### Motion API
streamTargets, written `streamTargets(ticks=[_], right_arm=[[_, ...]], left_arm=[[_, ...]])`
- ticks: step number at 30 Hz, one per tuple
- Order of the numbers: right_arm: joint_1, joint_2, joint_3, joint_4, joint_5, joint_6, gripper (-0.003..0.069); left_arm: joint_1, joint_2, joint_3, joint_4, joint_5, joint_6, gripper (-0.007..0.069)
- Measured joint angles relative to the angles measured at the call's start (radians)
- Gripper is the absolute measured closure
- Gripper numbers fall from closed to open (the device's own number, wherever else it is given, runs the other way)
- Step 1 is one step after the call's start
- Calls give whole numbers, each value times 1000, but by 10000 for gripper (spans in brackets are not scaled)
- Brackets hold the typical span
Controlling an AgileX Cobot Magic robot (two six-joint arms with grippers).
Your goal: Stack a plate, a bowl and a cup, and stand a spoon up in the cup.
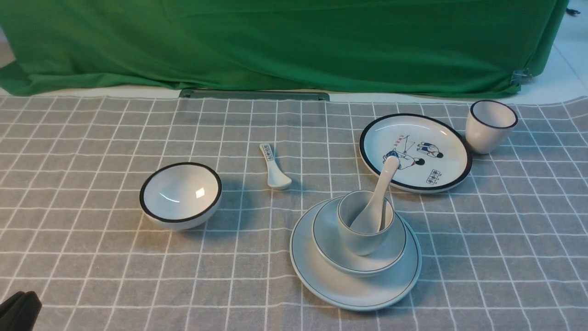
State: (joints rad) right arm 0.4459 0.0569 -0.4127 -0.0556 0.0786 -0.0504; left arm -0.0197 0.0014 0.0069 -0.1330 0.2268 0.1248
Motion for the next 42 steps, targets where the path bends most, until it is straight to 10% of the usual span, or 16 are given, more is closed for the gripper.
streamTargets(ticks=[14,42], right_arm=[[-433,-44,415,0,161,-84,418],[-450,-56,419,1,165,-34,418]], left_arm=[[0,0,0,0,1,1,607],[0,0,0,0,2,3,607]])
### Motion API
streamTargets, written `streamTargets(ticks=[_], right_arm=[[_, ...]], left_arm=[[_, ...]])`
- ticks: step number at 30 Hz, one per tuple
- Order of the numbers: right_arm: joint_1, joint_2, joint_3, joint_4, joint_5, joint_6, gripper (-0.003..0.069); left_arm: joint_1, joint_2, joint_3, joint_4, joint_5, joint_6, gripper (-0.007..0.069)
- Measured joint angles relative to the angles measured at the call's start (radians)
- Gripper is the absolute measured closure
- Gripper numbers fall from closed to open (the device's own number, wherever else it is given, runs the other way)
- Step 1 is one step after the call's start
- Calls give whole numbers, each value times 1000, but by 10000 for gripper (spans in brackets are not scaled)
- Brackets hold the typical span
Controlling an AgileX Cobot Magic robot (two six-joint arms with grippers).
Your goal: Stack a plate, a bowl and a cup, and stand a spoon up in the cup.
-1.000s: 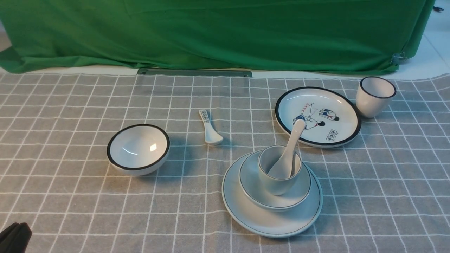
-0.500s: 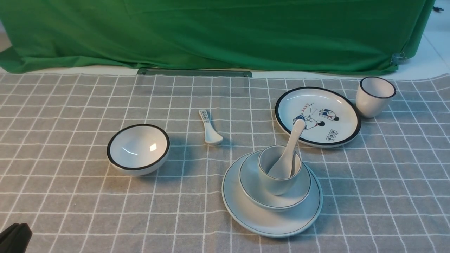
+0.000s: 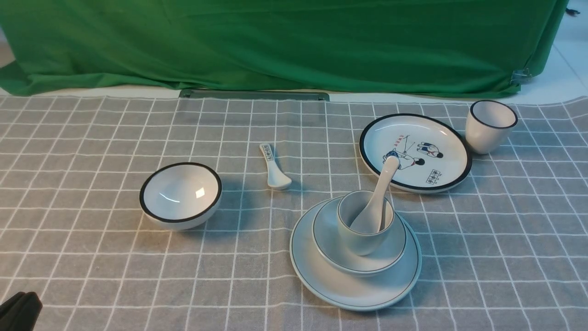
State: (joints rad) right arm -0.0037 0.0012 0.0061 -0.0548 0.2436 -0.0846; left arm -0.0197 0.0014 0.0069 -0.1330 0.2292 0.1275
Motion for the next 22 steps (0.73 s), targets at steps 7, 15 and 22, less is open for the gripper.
streamTargets(ticks=[7,15,22], right_arm=[[0,0,0,0,0,0,418],[0,0,0,0,-1,0,418],[0,0,0,0,-1,0,417]], left_arm=[[0,0,0,0,0,0,607],[0,0,0,0,0,0,607],[0,0,0,0,0,0,607]])
